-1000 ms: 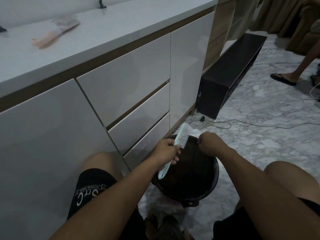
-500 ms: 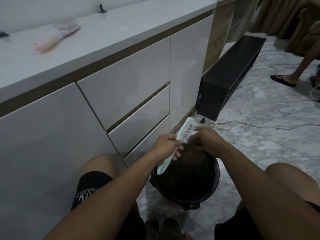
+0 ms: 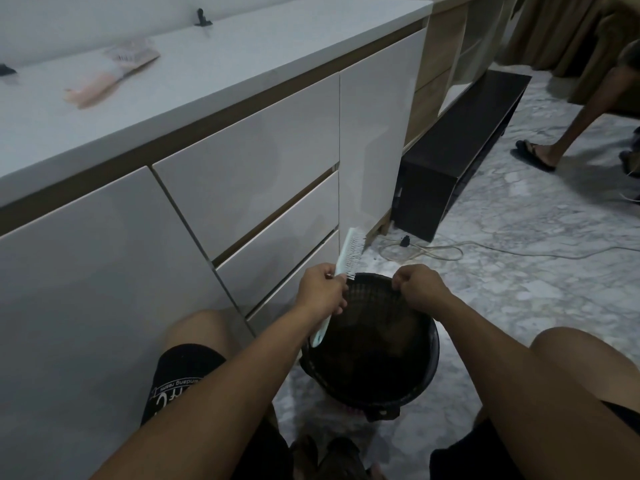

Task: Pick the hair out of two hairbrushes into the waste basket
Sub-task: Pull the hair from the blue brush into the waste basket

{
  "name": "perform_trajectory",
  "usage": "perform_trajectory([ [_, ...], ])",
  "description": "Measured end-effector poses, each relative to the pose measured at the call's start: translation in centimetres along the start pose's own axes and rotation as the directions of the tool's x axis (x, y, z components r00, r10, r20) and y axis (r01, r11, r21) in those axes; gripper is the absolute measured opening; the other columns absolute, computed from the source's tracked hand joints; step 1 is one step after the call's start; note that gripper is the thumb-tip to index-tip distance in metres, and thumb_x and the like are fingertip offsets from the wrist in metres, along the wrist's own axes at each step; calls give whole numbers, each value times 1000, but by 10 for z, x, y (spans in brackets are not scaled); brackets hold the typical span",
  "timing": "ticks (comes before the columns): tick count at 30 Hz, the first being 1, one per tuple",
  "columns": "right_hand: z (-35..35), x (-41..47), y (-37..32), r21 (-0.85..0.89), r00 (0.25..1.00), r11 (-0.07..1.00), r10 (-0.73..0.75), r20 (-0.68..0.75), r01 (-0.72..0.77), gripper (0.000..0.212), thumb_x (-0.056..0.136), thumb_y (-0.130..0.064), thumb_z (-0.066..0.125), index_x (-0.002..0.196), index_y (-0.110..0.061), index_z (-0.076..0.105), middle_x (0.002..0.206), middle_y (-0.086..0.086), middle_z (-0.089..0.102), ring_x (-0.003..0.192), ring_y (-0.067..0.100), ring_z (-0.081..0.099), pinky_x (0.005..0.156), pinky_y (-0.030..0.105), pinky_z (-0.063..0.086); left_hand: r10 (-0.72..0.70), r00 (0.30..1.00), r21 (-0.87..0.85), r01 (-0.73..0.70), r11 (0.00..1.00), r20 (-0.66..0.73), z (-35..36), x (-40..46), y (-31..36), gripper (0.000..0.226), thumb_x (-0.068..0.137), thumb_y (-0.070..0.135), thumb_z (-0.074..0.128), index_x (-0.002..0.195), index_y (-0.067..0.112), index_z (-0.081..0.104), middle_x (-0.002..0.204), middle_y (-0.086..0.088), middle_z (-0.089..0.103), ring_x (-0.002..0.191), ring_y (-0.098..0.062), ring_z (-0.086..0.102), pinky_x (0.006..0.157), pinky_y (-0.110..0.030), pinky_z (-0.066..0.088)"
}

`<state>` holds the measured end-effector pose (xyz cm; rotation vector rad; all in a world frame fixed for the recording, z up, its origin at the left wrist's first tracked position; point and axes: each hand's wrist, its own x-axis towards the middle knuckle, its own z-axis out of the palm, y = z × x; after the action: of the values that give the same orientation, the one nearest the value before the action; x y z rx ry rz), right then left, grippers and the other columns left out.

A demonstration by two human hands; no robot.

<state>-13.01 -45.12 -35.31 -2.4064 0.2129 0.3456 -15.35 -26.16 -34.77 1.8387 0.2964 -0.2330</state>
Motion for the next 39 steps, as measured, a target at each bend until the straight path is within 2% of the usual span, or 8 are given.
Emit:
perform_trajectory([
  [7, 8, 2, 0, -41, 999, 999, -13, -39, 11, 13, 86, -12, 64, 92, -10, 76, 100, 10, 73, 92, 24, 64, 75, 27, 45, -79, 990, -74, 88, 993, 120, 2, -2, -1, 26, 89, 2, 61, 115, -2, 64, 79, -11, 66, 50, -12, 59, 43, -22, 46],
  [12, 5, 0, 0, -77, 990, 996, -49, -133, 39, 30, 84, -23, 68, 110, -10, 70, 112, 8, 70, 108, 25, 63, 89, 32, 47, -106, 974, -88, 125, 988, 198, 3, -5, -1, 30, 88, -6, 58, 117, -4, 63, 84, -13, 68, 53, -14, 62, 46, -22, 51],
  [17, 0, -7, -14, 214, 978, 955, -191, -81, 204, 42, 79, -48, 71, 68, -8, 70, 69, 10, 67, 66, 13, 60, 63, 30, 43, -105, 968, -93, 128, 987, 227, 3, -3, -5, 29, 90, -2, 60, 119, -4, 63, 84, -13, 68, 59, -14, 66, 51, -23, 53],
  [20, 3, -10, -19, 133, 964, 955, -264, -34, 266, 45, 77, -53, 70, 69, -8, 67, 72, 10, 66, 65, 17, 60, 61, 34, 47, -84, 962, -88, 110, 990, 261, 6, -6, -4, 26, 90, 0, 63, 116, -1, 65, 83, -11, 67, 62, -14, 67, 55, -24, 55],
  [24, 6, -7, -21, 85, 948, 944, -314, -48, 317, 34, 92, -32, 58, 70, -6, 61, 70, 5, 60, 69, 21, 57, 67, 36, 46, -77, 961, -73, 100, 992, 267, 6, -7, -3, 24, 90, 0, 64, 114, 1, 66, 85, -12, 68, 61, -13, 66, 54, -23, 54],
  [29, 2, -2, -16, 110, 966, 966, -219, -134, 234, 35, 97, -29, 46, 65, -15, 50, 74, 9, 62, 78, 30, 62, 73, 39, 48, -99, 958, -25, 109, 994, 268, 3, -7, -5, 32, 89, -1, 65, 120, -3, 64, 85, -12, 68, 59, -12, 65, 49, -20, 50],
  [34, 2, -4, -14, 218, 990, 974, -37, -133, 66, 56, 89, -61, 44, 74, -9, 59, 72, 12, 66, 72, 29, 65, 71, 44, 53, -74, 942, -4, 80, 997, 328, 0, -10, -4, 32, 89, -1, 64, 121, -1, 64, 87, -9, 68, 64, -12, 66, 51, -19, 51],
  [39, -4, 3, -8, 181, 979, 983, 74, -191, -39, 39, 90, -30, 39, 79, 0, 62, 88, 24, 68, 85, 40, 67, 81, 49, 55, -79, 925, 52, 64, 997, 372, 2, -14, -7, 28, 89, -3, 62, 116, 3, 67, 84, -7, 67, 64, -11, 63, 50, -18, 50],
])
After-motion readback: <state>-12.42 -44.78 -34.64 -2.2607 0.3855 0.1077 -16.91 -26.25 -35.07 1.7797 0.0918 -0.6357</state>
